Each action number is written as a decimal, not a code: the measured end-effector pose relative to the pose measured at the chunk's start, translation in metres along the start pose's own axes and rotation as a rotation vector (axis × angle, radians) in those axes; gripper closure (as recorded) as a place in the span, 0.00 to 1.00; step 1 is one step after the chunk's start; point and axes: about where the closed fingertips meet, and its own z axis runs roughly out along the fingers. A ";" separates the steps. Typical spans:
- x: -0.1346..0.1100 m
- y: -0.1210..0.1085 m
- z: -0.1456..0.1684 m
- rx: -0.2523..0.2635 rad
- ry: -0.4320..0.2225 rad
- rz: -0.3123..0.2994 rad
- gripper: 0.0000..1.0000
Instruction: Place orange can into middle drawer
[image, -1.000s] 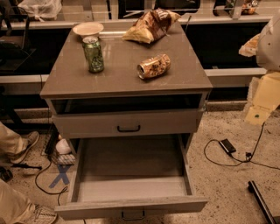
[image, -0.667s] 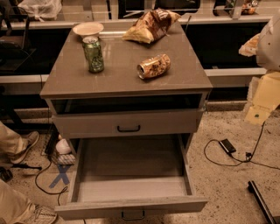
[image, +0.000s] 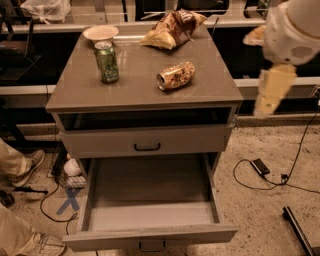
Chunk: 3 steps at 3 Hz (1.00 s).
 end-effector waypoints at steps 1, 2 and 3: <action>-0.010 -0.048 0.040 -0.003 -0.049 -0.106 0.00; -0.032 -0.091 0.083 -0.011 -0.110 -0.174 0.00; -0.050 -0.121 0.120 -0.028 -0.124 -0.182 0.00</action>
Offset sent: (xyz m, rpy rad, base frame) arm 0.1889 0.0722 -0.0615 0.0900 -0.0416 0.3062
